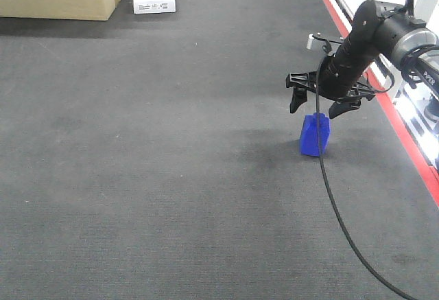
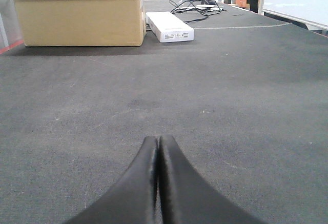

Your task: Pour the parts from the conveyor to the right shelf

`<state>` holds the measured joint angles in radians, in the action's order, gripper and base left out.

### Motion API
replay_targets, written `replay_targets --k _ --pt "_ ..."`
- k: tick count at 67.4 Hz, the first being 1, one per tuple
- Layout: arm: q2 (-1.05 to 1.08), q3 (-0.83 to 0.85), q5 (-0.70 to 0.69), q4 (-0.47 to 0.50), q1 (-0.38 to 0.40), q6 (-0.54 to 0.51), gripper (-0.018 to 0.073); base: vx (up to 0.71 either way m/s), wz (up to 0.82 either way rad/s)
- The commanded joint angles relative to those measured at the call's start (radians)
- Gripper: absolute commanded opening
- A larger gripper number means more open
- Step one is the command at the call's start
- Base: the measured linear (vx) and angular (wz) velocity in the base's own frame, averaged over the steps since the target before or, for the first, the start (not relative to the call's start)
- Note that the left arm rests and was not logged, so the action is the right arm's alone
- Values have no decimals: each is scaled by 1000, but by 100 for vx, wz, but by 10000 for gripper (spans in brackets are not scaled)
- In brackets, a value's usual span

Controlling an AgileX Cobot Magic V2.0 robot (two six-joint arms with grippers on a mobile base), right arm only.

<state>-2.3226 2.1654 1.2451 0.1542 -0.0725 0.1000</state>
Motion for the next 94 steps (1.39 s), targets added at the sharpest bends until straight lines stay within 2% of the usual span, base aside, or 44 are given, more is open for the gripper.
replay_targets --k 1,23,33,45,60,72,94 --pt "65 27 43 4 2 -11 584 0 0" --pt "90 27 45 11 -3 -11 584 0 0" --pt "126 18 45 -33 -22 -11 582 0 0" --pt "170 -86 44 -105 -48 -11 582 0 0" --pt "170 -102 44 -94 -48 -1 582 0 0" --pt "170 -102 44 -131 -48 24 582 0 0" --pt "138 -102 44 -142 -48 38 582 0 0"
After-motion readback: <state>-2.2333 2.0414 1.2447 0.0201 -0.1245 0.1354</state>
